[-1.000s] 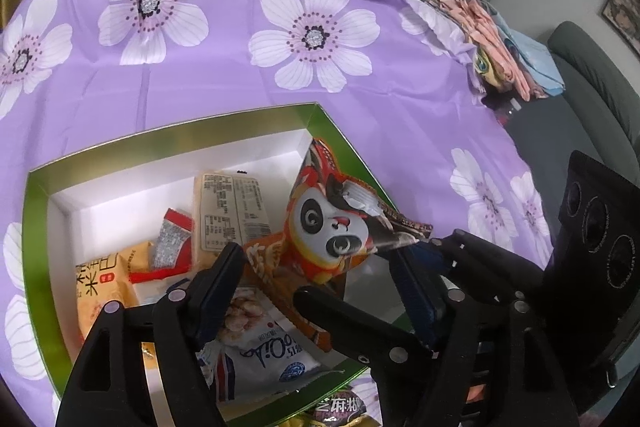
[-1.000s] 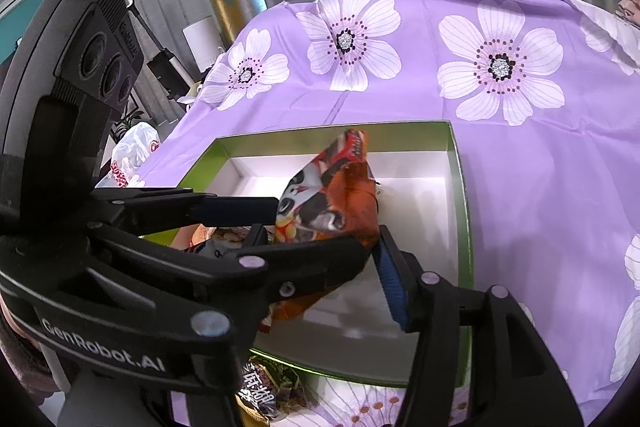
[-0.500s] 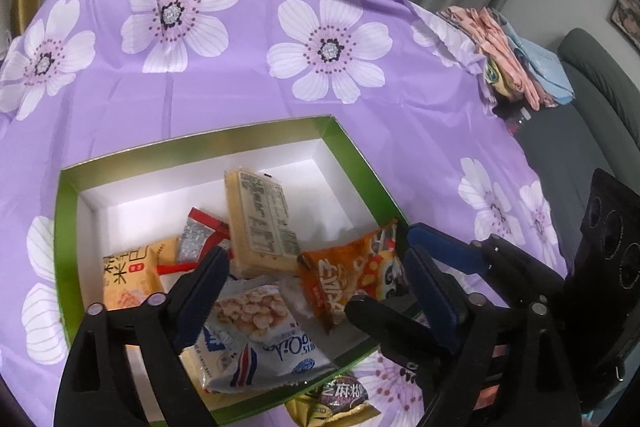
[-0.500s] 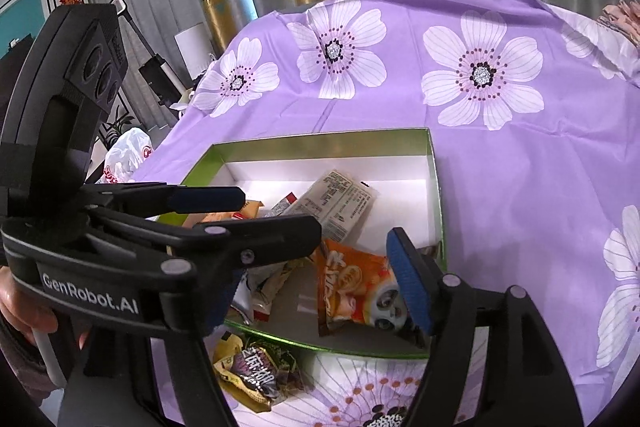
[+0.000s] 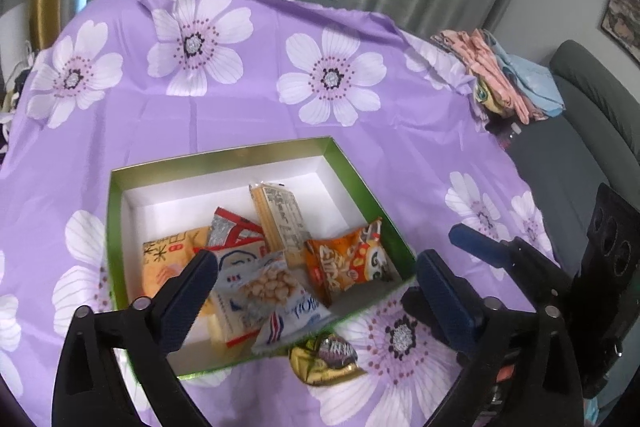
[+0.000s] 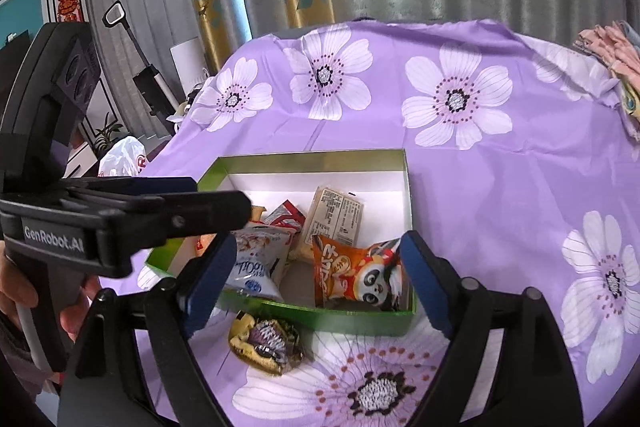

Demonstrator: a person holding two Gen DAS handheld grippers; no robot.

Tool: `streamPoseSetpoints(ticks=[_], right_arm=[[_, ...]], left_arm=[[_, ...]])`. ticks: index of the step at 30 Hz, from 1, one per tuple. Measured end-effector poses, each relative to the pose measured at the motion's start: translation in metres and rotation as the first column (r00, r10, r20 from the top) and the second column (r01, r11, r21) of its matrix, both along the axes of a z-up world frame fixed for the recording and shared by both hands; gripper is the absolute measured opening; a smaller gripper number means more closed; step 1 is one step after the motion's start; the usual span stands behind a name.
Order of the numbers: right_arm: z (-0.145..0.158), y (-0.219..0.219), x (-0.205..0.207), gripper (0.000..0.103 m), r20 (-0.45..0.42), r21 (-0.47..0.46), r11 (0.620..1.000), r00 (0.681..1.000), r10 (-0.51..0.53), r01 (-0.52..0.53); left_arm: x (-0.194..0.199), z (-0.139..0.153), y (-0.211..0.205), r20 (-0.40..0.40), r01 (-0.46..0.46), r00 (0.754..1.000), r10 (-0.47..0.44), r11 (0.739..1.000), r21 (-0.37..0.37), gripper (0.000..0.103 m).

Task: Organize snacks
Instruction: 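Withdraw both grippers from the box toward the gold wrapper, then lower both grippers around the gold crinkled wrapper beside the box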

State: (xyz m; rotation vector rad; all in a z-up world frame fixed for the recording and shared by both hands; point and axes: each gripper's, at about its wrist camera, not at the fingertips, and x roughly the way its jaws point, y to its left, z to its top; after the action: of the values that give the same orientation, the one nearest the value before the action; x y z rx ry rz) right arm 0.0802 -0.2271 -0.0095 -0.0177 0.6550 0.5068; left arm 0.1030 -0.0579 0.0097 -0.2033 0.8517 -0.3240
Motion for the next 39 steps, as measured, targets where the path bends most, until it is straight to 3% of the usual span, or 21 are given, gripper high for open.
streamPoseSetpoints(ticks=[8, 17, 27, 39], right_arm=[[0.011, -0.003, -0.030, 0.095, 0.032, -0.030, 0.999, 0.999, -0.021, 0.022], [0.009, -0.001, -0.064, 0.095, 0.031, -0.056, 0.998, 0.999, -0.007, 0.008], [-0.020, 0.004, -0.088, 0.095, -0.038, -0.090, 0.996, 0.999, 0.012, -0.015], [-0.056, 0.008, -0.083, 0.095, -0.124, -0.091, 0.995, 0.992, 0.021, -0.032]], left_arm=[[-0.038, 0.005, 0.015, 0.016, -0.021, 1.000, 0.022, 0.999, -0.048, 0.102], [-0.076, -0.003, 0.030, -0.004, -0.043, 0.999, 0.043, 0.994, -0.102, 0.102], [-0.100, -0.034, 0.036, -0.079, -0.066, 0.995, 0.053, 0.984, -0.166, 0.102], [-0.096, -0.073, 0.031, -0.177, -0.075, 0.983, 0.045, 0.984, -0.163, 0.102]])
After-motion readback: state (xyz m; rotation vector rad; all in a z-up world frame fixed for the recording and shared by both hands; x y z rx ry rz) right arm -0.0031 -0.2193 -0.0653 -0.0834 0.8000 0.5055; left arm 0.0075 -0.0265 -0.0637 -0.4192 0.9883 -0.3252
